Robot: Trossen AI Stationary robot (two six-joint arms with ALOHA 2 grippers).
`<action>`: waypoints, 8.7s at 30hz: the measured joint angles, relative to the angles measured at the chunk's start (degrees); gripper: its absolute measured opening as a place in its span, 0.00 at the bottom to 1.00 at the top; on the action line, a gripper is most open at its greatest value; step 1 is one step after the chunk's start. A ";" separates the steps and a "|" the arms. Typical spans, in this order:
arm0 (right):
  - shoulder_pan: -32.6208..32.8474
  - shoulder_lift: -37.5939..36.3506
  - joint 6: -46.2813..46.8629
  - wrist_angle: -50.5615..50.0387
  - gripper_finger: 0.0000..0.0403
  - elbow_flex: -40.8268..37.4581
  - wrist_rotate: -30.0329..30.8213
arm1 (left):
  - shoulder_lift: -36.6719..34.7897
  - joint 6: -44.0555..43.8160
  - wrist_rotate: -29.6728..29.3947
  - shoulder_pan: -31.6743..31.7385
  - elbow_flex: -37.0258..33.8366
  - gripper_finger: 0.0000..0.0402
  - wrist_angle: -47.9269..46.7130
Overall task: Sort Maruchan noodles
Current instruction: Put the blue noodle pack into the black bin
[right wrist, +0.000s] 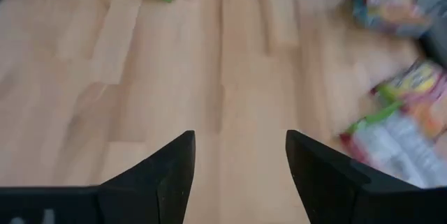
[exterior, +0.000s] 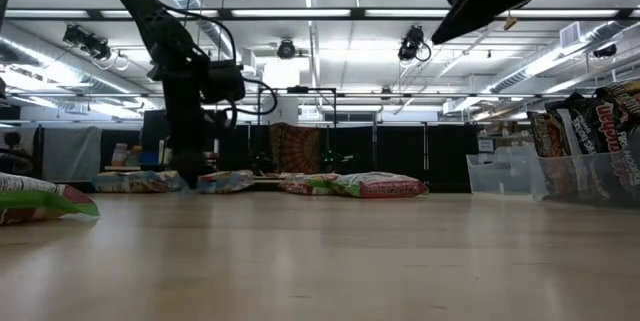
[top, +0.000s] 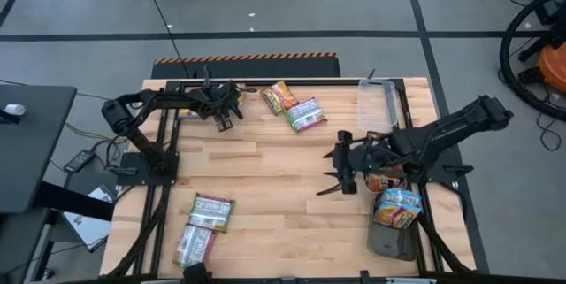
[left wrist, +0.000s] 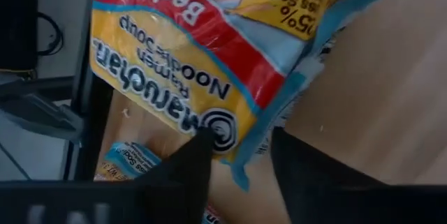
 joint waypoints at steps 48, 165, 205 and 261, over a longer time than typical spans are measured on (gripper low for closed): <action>-6.81 26.29 -24.05 25.46 0.77 7.16 4.14 | -4.45 -28.31 22.92 -40.22 25.62 0.01 -4.49; 32.16 22.27 47.41 -46.51 0.70 32.21 12.16 | 1.58 -14.33 -9.98 6.52 0.80 0.54 -26.50; 14.60 25.52 -0.08 15.15 0.70 6.85 21.08 | 1.76 -40.21 21.91 -43.86 28.71 0.30 -19.56; -0.54 51.27 -12.53 7.48 0.39 18.99 25.30 | -22.11 -56.58 -5.42 -55.34 14.14 0.31 -25.45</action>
